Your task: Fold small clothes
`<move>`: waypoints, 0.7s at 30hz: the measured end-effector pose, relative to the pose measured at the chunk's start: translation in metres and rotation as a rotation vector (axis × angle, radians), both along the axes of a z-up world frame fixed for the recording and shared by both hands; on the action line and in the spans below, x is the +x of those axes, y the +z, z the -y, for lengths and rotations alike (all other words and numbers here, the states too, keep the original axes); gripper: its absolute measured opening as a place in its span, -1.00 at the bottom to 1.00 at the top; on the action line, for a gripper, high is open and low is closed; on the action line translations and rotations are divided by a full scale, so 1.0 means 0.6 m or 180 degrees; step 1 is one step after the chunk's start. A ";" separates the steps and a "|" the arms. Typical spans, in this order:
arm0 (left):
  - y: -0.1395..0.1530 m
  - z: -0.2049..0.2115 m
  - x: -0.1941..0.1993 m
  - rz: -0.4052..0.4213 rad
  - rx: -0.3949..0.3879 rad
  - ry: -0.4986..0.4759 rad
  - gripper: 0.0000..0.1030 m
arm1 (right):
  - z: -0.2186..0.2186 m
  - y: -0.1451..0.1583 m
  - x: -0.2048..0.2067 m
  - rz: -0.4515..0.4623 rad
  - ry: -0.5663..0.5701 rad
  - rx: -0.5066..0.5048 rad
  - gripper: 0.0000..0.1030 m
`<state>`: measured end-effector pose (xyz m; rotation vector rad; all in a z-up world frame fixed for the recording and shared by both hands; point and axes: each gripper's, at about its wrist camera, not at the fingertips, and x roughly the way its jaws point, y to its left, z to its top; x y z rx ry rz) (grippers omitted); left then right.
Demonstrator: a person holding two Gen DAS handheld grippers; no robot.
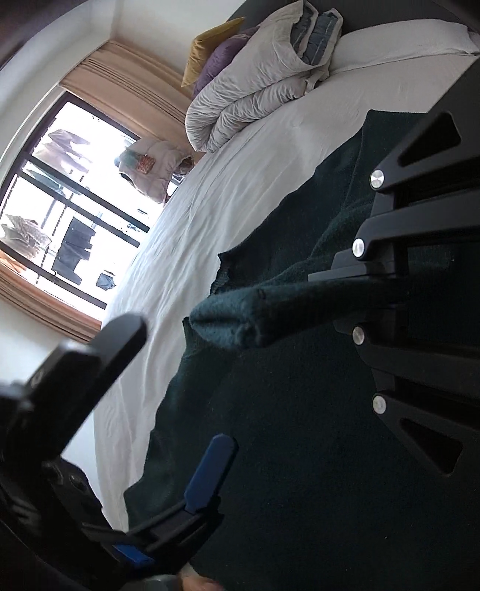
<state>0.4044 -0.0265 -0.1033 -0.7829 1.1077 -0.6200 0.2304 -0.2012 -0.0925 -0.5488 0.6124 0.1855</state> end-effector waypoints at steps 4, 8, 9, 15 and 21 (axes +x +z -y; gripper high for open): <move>-0.025 0.031 0.035 -0.0171 0.0055 -0.0104 1.00 | -0.026 -0.003 -0.009 0.0055 0.0046 -0.0141 -0.83; -0.041 0.045 0.058 -0.0175 0.0119 -0.0016 0.67 | -0.043 -0.013 -0.015 0.0051 0.0120 -0.0241 -0.82; -0.044 0.050 0.063 -0.0193 0.0155 -0.0025 -0.03 | -0.045 -0.015 -0.016 0.0041 0.0129 -0.0245 -0.82; -0.084 0.083 0.083 -0.0308 0.0285 -0.0158 -0.86 | -0.042 0.001 -0.037 -0.0117 0.0111 0.0100 -0.08; -0.065 0.068 0.081 -0.0140 0.0289 -0.0031 -0.87 | 0.114 0.054 -0.056 -0.0912 -0.0445 0.2240 0.25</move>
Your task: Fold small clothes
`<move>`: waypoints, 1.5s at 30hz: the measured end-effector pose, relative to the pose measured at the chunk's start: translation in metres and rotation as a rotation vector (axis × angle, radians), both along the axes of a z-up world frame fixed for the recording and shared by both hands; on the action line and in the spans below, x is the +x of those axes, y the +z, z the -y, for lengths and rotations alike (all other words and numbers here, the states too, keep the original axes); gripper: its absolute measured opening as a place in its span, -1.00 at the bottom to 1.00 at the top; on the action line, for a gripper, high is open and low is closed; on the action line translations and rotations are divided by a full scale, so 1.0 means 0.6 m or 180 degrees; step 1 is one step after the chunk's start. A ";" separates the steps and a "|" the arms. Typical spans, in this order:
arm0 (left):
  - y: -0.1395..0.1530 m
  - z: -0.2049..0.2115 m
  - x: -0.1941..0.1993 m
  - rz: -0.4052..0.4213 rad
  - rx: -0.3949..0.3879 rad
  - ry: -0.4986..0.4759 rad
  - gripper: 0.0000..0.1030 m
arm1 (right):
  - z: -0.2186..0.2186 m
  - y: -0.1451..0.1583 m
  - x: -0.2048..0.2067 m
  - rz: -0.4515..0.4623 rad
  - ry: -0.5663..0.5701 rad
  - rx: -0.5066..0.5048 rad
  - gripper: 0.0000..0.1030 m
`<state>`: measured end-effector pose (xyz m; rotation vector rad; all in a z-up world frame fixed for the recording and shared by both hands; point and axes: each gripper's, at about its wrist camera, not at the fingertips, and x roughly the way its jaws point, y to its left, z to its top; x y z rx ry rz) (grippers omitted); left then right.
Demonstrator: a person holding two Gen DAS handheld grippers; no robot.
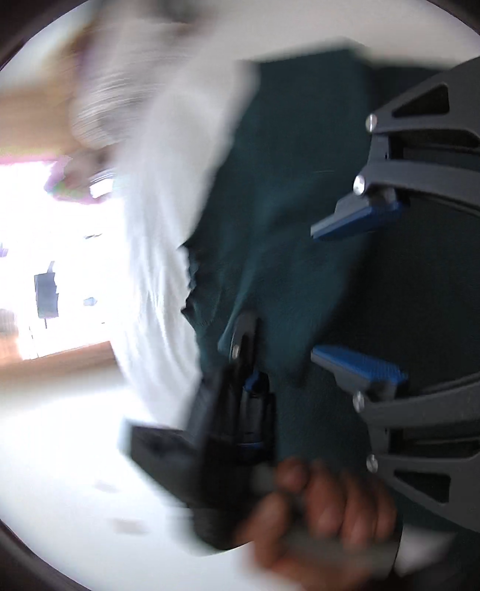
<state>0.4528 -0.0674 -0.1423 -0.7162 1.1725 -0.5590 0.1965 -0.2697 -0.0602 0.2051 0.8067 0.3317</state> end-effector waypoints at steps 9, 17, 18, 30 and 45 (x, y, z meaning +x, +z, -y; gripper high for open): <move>0.077 -0.068 -0.020 0.0203 -0.0069 0.0171 -0.87 | 0.250 -0.142 0.021 -0.0888 -0.1189 0.2904 0.26; 0.071 -0.159 -0.022 0.0175 0.0066 0.0425 -0.87 | 0.295 -0.161 0.073 -0.0558 -0.1581 0.3534 0.30; 0.064 -0.168 -0.021 0.0150 0.0073 0.0457 -0.87 | 0.297 -0.159 0.078 -0.0526 -0.1606 0.3527 0.31; -0.013 -0.182 -0.035 0.0046 0.0293 0.0475 -0.87 | 0.336 -0.158 0.079 -0.0363 -0.1715 0.3371 0.25; -0.020 -0.189 -0.065 -0.0008 0.0316 0.0457 -0.87 | 0.336 -0.162 0.067 -0.0349 -0.1782 0.3227 -0.04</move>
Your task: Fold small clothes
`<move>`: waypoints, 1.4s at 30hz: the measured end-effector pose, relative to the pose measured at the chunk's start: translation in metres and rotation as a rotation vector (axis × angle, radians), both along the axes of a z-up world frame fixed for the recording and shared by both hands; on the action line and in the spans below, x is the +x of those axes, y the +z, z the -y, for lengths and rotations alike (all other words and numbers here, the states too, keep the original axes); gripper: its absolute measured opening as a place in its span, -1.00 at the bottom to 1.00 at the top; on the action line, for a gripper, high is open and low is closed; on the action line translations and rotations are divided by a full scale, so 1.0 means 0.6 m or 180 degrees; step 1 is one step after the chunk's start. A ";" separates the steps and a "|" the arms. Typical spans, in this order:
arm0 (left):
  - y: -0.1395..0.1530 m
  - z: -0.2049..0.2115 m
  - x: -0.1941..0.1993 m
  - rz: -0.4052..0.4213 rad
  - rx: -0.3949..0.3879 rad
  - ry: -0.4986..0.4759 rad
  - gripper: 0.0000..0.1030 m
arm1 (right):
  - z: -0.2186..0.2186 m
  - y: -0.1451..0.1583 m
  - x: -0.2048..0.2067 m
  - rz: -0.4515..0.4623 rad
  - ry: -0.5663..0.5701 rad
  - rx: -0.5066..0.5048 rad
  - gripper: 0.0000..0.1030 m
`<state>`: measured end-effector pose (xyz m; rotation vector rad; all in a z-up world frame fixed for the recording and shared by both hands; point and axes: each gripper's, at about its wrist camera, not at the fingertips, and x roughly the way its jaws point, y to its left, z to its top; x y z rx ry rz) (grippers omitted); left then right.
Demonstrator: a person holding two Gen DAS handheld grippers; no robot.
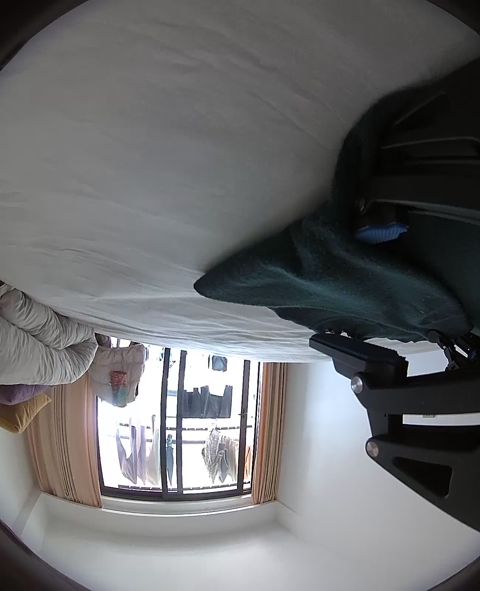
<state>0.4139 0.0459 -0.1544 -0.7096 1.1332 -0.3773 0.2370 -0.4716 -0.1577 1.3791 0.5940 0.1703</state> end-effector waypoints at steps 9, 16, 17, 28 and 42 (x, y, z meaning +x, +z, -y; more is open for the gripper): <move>-0.022 0.000 0.012 -0.0022 -0.0029 0.0071 -0.85 | -0.015 0.010 0.002 -0.0194 0.0188 -0.0327 -0.01; 0.023 -0.024 -0.005 0.0147 0.0418 0.0095 -0.64 | -0.003 0.069 -0.066 -0.0308 0.0096 -0.0469 0.43; 0.043 -0.031 -0.017 0.0269 0.0618 0.0200 -0.64 | -0.006 0.083 -0.071 -0.0249 0.0103 -0.0529 0.43; 0.047 0.148 -0.039 0.0745 0.1524 -0.0446 -0.64 | -0.068 0.068 0.118 0.0063 0.0893 -0.0540 0.38; -0.007 0.121 -0.029 0.0874 0.1312 -0.0399 -0.64 | 0.080 0.043 0.147 0.0099 0.0280 -0.0566 0.03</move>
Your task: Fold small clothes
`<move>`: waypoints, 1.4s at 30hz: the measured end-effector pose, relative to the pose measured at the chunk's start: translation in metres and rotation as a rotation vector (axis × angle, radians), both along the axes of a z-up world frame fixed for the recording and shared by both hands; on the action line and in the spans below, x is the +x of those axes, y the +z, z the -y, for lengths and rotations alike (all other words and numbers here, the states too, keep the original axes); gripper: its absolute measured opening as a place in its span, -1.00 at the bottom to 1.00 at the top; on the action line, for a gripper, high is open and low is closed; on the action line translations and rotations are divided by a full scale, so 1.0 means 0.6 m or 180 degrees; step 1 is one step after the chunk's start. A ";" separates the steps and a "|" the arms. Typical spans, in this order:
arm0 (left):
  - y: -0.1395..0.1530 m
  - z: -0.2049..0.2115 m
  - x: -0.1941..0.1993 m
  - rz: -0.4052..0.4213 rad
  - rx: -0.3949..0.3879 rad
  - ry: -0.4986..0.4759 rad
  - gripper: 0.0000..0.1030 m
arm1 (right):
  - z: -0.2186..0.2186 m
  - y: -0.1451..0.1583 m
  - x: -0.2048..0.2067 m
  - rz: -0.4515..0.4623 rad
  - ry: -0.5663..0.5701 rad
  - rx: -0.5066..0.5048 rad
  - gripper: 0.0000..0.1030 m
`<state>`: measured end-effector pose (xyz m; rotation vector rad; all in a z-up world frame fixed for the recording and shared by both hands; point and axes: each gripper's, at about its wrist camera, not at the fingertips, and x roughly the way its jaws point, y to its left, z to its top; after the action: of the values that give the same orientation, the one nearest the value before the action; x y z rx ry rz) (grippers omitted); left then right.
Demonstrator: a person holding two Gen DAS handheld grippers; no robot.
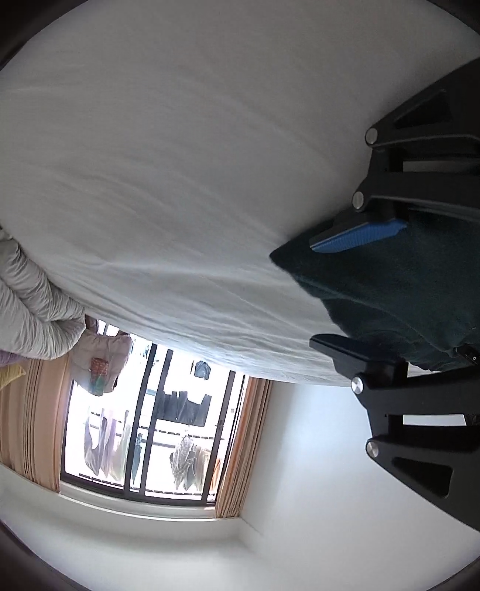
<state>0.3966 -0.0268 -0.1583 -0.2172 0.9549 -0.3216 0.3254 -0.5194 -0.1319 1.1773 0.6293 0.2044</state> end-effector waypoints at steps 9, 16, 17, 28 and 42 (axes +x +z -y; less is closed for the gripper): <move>0.002 -0.010 -0.011 0.0051 -0.0071 0.0007 -0.64 | -0.074 -0.017 -0.007 -0.0124 0.0531 -0.0082 0.13; 0.008 -0.021 -0.011 0.0005 -0.0240 0.0025 -0.64 | -0.094 -0.010 -0.149 -0.0106 0.0513 -0.0297 0.17; 0.015 -0.030 -0.018 -0.0006 -0.0302 0.0043 -0.64 | -0.098 -0.002 -0.168 -0.0163 0.0476 -0.0333 0.30; 0.086 -0.293 -0.265 0.0517 -0.1535 0.1191 0.95 | -0.382 0.113 -0.268 0.0356 0.1217 -0.1044 0.58; -0.017 -0.623 -0.397 0.0652 -0.2792 0.2796 0.44 | -0.645 0.094 -0.236 0.0518 0.1918 0.0136 0.46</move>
<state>0.1582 0.3469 -0.1683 -1.3324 0.3908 0.0779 0.1838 -0.1325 -0.0752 0.9724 0.8251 0.8183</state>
